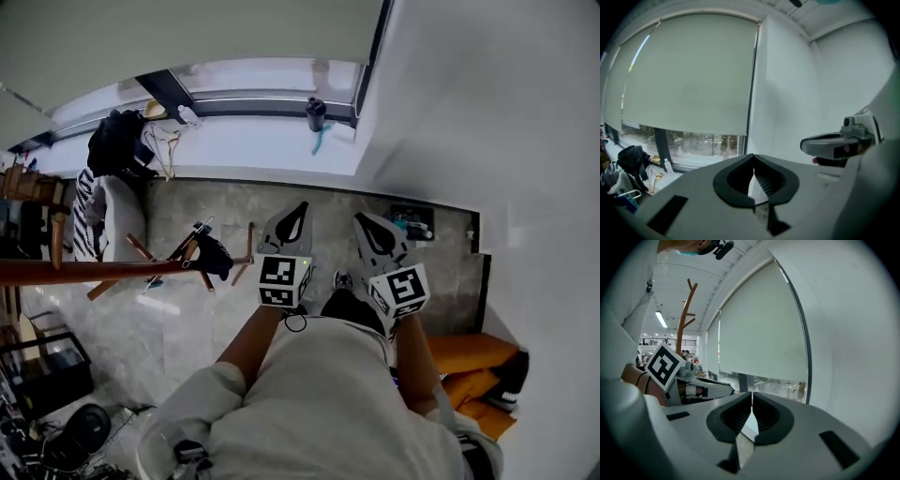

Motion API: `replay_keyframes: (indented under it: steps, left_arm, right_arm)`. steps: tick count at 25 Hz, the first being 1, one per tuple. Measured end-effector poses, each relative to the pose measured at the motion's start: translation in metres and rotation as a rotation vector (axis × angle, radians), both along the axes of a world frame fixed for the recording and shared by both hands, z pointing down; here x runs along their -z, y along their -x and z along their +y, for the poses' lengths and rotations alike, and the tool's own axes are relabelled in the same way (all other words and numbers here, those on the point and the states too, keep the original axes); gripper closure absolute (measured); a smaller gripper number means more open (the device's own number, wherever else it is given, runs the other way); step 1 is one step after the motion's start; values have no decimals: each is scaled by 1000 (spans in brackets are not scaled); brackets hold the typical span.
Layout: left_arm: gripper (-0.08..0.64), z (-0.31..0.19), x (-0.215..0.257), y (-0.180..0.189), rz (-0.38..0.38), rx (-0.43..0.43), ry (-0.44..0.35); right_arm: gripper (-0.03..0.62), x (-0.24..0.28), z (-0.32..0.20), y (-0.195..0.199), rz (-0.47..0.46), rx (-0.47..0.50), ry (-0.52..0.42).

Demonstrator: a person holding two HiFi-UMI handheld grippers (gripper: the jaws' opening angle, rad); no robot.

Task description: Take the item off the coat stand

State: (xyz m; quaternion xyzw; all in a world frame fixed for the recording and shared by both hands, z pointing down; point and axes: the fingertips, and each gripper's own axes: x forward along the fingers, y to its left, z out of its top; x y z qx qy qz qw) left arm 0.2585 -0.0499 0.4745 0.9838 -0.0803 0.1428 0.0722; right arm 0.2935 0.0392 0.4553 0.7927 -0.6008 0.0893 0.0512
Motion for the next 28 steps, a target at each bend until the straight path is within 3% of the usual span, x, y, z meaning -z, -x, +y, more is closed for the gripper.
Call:
replay_keyframes:
  steps: [4, 8, 14, 24, 28]
  left_arm:
    - [549, -24, -3, 7, -23, 155, -5]
    - [549, -47, -10, 41, -55, 295, -19]
    - [549, -68, -20, 118, -99, 545, -10]
    - [549, -85, -22, 228, -103, 802, -3]
    - [549, -84, -30, 258, -103, 878, 19]
  right_arm:
    - [586, -12, -24, -17, -27, 118, 5]
    - [586, -28, -57, -2, -67, 241, 11]
    - [586, -40, -117, 63, -93, 529, 13]
    - [586, -43, -167, 179, -89, 822, 35]
    - [586, -52, -173, 206, -87, 887, 64]
